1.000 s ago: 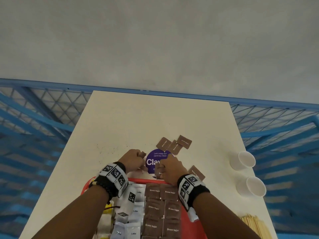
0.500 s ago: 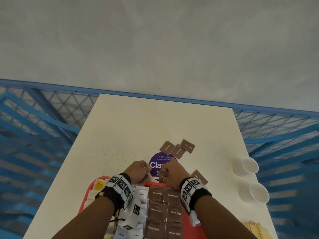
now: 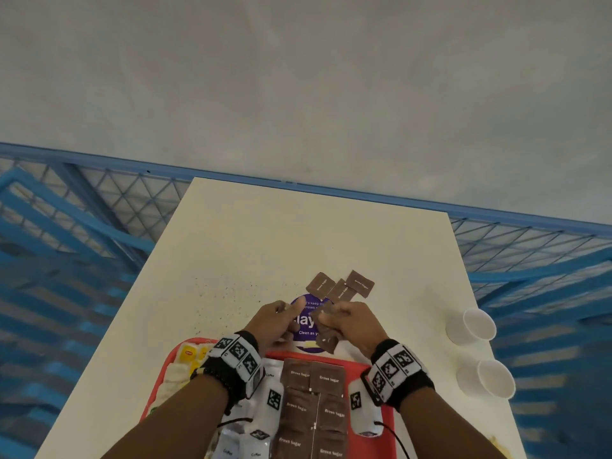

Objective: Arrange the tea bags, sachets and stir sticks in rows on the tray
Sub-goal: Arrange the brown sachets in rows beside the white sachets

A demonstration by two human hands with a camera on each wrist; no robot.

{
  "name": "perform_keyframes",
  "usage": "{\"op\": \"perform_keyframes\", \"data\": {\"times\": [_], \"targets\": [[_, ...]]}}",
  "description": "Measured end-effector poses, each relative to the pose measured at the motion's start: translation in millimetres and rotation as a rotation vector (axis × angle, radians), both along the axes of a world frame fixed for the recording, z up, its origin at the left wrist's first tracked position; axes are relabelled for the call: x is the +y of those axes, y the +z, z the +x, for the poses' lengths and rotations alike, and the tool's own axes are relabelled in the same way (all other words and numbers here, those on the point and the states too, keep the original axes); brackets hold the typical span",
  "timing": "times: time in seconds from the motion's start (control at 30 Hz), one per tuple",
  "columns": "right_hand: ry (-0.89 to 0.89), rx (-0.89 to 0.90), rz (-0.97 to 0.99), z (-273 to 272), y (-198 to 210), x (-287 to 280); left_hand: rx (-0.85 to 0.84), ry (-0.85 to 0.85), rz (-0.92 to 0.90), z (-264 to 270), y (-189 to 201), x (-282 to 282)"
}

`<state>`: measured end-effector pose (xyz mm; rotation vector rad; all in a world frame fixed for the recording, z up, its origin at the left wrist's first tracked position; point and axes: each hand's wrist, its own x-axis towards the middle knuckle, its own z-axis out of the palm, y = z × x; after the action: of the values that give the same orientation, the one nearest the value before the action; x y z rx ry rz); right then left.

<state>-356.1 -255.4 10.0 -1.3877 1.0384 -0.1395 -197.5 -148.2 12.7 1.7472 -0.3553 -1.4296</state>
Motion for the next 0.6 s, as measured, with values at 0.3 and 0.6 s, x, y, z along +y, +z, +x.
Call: {"op": "perform_keyframes", "data": {"times": [0.3,0.6], "targets": [[0.172,0.626,-0.367,-0.1,-10.1,-1.0,0.219,0.074,-0.043,-1.0,4.8,0.3],[0.032,0.623,-0.404,17.8,-35.1,1.1,0.231,0.189,-0.007,7.9,5.1,7.2]]}}
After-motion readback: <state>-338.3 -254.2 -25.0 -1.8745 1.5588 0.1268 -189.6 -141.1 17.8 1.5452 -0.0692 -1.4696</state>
